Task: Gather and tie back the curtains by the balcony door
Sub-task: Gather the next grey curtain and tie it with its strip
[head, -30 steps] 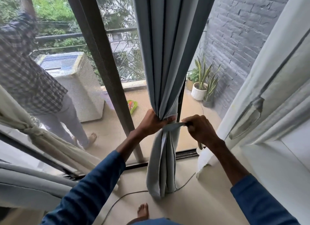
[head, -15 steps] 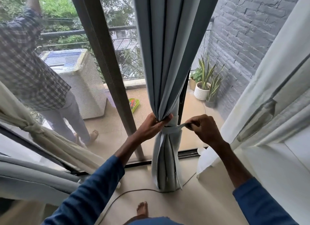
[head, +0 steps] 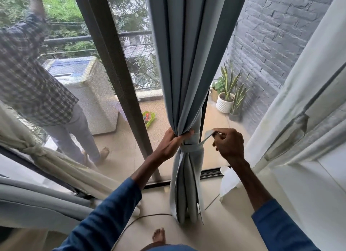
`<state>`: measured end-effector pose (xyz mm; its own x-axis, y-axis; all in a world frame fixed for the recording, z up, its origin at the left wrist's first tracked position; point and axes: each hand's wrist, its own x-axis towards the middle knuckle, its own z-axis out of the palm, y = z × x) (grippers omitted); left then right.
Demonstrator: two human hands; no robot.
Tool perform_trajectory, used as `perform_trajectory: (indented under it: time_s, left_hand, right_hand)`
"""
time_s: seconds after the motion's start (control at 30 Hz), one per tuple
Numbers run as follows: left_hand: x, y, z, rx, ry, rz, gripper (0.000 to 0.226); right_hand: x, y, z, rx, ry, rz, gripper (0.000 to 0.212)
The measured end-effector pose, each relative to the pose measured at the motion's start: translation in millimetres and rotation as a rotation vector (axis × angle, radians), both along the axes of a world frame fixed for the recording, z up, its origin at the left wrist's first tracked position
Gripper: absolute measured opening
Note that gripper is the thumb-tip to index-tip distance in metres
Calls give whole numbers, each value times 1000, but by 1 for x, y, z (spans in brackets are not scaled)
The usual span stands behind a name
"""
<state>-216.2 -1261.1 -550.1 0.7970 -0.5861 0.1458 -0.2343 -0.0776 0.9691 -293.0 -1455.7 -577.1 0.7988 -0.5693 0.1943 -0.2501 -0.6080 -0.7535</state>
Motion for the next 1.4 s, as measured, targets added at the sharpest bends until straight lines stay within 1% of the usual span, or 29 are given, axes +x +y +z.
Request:
perform_trajectory:
  time_s: [0.07,0.17,0.27,0.3,0.37,0.43,0.57,0.67,0.9,1.03,1.13,1.27,1.4]
  left_hand:
    - [1,0,-2,2,6,10,23]
    - [3,1,-4,12,7,32,27]
    - [3,3,-6,11,3,41,28]
    - [3,3,-7,6,4,44,29]
    - [3,3,-8,-4,24,54,30]
    - [2,2,-9,-12,43,61,30]
    - [1,1,-12,-7,41,71,31]
    - [0,0,-14,4,34,72,35]
    - [0,2,-16,40,28,80,34]
    - [0,4,-15,58,3,85,35]
    - [0,5,-17,62,-16,72,33]
    - [-1,5,-17,75,7,55,32]
    - [1,5,-18,94,2,28,34]
  right_hand:
    - [6,-4,-6,213,-28,32,22]
    - [12,-5,-6,409,-50,49,26]
    - [15,-2,-1,680,-124,62,32]
    - [16,-2,2,744,-138,73,31]
    - [16,-2,5,829,-151,78,23]
    - [17,-1,6,828,-162,50,18]
    - [19,1,2,748,-182,-74,18]
    - [20,2,-1,703,-173,-93,16]
    - [22,7,3,621,-201,-136,16]
    - [23,10,4,589,-222,-159,25]
    - [25,9,3,586,-213,-174,37]
    - [28,9,5,585,-208,-177,52]
    - [29,12,6,535,-209,-181,58]
